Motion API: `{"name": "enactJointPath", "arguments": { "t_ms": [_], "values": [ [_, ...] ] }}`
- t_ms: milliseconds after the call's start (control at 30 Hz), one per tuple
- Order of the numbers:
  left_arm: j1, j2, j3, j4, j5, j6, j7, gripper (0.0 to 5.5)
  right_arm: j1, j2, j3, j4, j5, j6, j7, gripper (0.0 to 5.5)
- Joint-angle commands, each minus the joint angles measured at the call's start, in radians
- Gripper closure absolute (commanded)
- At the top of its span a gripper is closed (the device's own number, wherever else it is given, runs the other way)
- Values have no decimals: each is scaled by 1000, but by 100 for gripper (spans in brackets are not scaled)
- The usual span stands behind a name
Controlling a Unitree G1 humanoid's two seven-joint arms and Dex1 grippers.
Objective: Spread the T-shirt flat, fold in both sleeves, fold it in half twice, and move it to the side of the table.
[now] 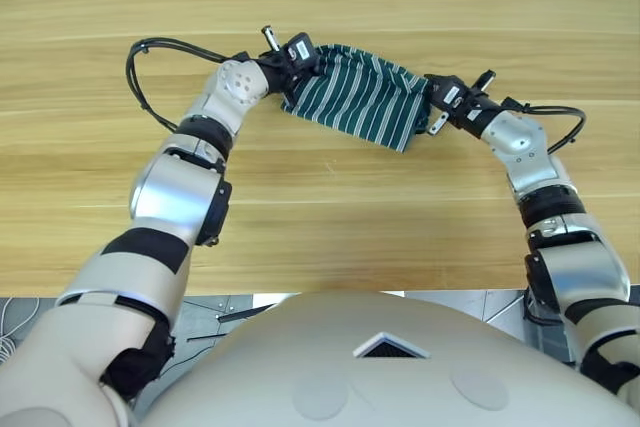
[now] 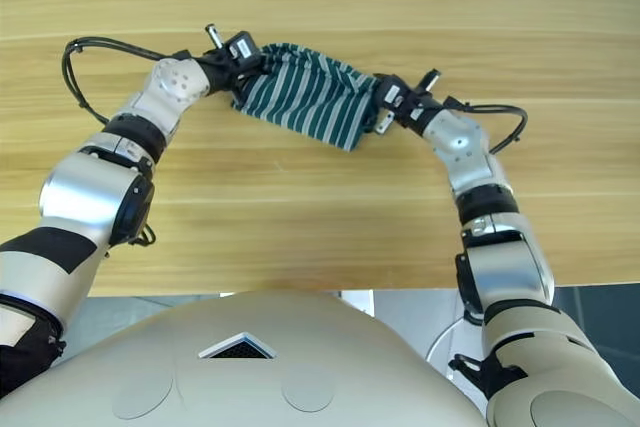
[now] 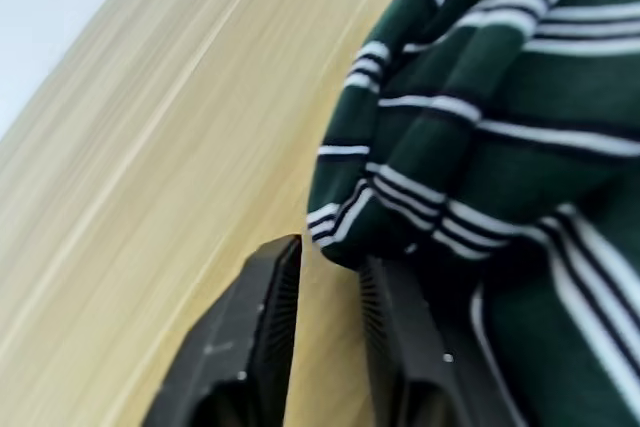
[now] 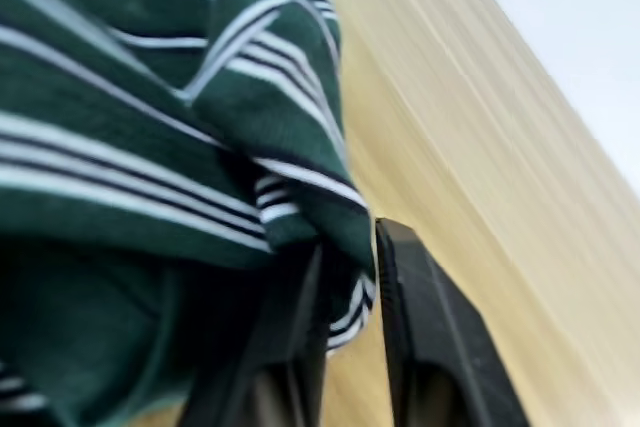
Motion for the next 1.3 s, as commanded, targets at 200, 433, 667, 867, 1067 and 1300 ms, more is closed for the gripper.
{"name": "enactJointPath", "arguments": {
  "t_ms": [200, 433, 667, 867, 1067, 1300],
  "values": [
    [-22, 17, 209, 27, -157, 102, -117, 313, -73, 53, -203, 111, 287, 163, 208, 325],
    [-77, 23, 389, 18, -299, 134, -210, 220, -136, 74, -303, 182, 388, 231, 284, 220],
    [-110, 10, 634, 17, -522, 218, -257, 127, -205, 85, -396, 292, 435, 275, 278, 116],
    [-72, 30, 760, 0, -633, 198, -364, 61, -224, 73, -497, 278, 492, 142, 291, 16],
    [-36, 94, 914, -41, -820, 195, -657, 131, -233, 130, -443, 160, 433, -77, 291, 43],
    [5, 119, 1056, -87, -1025, 271, -844, 249, -247, 215, -279, 77, 309, -186, 316, 176]
  ]
}}
